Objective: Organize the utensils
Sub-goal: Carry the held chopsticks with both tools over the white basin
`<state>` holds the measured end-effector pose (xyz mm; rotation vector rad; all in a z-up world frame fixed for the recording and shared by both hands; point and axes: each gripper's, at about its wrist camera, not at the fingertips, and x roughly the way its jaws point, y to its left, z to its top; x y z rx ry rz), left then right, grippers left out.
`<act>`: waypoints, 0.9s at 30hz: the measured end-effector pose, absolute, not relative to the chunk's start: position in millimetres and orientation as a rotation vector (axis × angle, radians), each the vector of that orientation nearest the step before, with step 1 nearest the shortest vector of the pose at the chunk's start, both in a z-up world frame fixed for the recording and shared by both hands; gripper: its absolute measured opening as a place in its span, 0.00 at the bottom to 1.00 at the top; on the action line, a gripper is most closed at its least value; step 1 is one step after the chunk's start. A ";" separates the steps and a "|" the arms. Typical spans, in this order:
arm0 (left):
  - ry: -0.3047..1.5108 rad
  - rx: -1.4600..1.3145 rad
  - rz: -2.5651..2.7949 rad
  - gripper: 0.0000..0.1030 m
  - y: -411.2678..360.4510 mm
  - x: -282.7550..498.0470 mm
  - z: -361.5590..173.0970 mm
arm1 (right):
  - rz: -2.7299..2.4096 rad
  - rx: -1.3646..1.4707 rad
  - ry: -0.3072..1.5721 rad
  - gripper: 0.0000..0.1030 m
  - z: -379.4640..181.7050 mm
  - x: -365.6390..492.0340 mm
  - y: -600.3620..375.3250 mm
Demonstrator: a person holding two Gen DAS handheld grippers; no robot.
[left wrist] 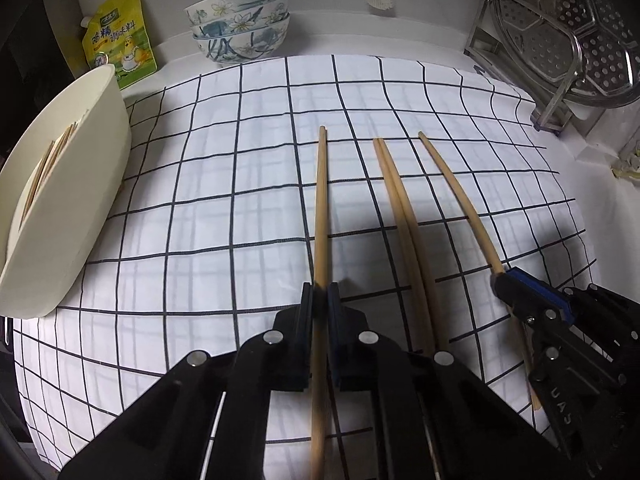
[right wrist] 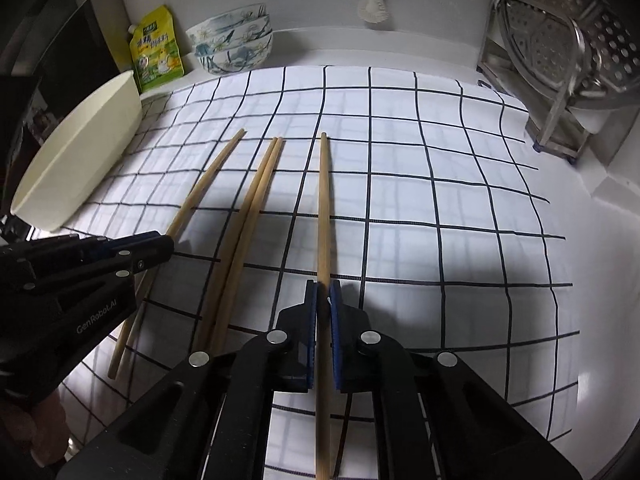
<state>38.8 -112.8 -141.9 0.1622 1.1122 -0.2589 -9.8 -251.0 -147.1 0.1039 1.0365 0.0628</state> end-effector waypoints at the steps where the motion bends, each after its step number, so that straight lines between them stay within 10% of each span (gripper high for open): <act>1: 1.109 0.159 -0.259 0.08 -112.2 39.0 -140.1 | 0.064 0.110 1.035 0.06 -145.0 -10.4 -251.4; 27: 0.903 0.006 -0.066 0.08 76.0 86.3 -24.5 | 0.294 0.086 0.867 0.06 -42.0 74.5 -96.4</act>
